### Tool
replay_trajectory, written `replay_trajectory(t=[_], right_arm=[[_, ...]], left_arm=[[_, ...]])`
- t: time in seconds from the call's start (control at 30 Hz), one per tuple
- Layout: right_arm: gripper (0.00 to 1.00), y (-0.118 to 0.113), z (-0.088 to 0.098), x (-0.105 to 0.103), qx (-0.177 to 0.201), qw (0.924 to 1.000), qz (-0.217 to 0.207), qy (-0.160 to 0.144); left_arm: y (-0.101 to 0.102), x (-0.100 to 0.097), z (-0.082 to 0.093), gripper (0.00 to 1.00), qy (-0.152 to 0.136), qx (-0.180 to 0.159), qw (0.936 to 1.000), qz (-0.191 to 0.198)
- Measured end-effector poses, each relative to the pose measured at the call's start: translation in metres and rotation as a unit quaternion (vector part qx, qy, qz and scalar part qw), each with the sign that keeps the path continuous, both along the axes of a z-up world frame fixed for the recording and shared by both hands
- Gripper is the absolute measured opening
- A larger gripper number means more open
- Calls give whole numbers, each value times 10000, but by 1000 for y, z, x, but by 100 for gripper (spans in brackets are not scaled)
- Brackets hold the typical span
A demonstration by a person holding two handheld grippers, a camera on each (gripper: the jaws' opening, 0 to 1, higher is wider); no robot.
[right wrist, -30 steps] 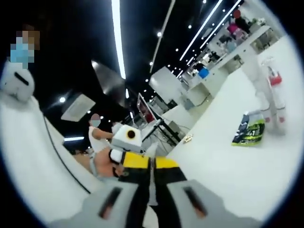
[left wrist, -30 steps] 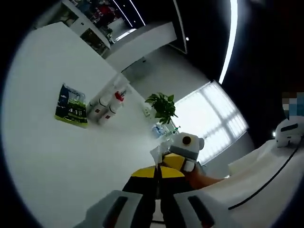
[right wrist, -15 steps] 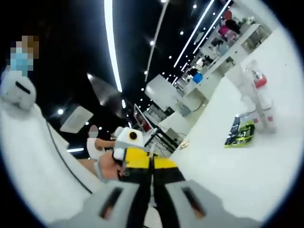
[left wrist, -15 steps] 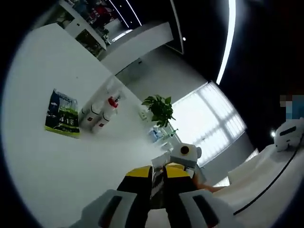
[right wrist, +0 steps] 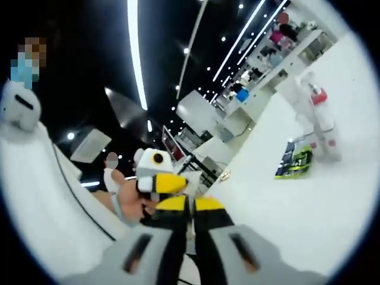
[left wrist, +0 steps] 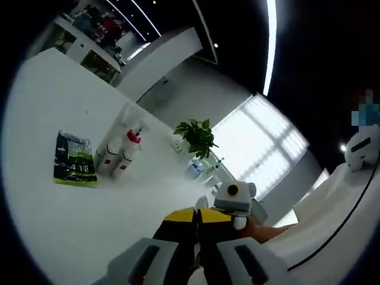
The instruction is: Arrange the skincare products in the storage area until every visible bottle or jar stands upright without overlapping.
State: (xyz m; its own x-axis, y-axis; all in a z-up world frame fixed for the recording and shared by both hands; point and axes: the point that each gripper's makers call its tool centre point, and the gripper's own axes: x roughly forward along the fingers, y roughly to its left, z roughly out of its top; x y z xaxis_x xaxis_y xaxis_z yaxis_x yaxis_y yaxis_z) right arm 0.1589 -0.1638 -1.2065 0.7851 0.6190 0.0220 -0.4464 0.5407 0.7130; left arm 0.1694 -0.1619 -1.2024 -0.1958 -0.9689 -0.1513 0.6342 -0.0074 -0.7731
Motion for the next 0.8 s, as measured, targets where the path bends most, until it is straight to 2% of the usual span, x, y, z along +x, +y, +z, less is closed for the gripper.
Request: replay_trajectory(t=[0.07,0.17,0.23,0.27,0.3,0.33,0.37,0.4,0.43,0.47,0.5,0.53,0.63,0.8], right_arm=[[0,0,0,0,-4,10000,6,1],[0,-1,-4,5,284,9994,-92,187],[0,1,-1,5,539,9983,-78,184],[0,0,4,8,865,9960,-164,172],[0,-1,6,9,1001,9947,-185,157],[0,1,7,9,1029,9945,-130,152],[0,4,4,11,936,9954,-97,177],[0,7,2,11,836,9963,-58,199],[0,9,1,11,823,9964,-40,197],[0,12,2,12,823,9965,23,154],[0,16,1,12,715,9973,101,131],[0,19,0,12,626,9978,162,107],[4,28,-2,15,363,9990,248,89],[0,38,-8,19,370,9974,578,213]], left_arm=[[1,-1,1,1,-107,-42,9999,38],[3,-1,1,3,-257,-81,9996,131],[7,-2,-5,9,-141,63,9998,133],[11,-8,-11,11,1,243,9997,25],[14,-14,-16,11,27,363,9993,-84],[16,-17,-19,11,-75,402,9991,-137],[19,-18,-21,7,-380,381,9984,-151],[21,-18,-19,2,-350,341,9987,-105],[22,-19,-18,2,-319,301,9990,-60],[25,-16,-18,1,-31,368,9992,122],[29,-17,-20,1,129,387,9990,169],[32,-16,-21,1,138,393,9989,194],[43,-15,-21,0,437,431,9974,374],[60,-10,-26,0,615,546,9946,626]])
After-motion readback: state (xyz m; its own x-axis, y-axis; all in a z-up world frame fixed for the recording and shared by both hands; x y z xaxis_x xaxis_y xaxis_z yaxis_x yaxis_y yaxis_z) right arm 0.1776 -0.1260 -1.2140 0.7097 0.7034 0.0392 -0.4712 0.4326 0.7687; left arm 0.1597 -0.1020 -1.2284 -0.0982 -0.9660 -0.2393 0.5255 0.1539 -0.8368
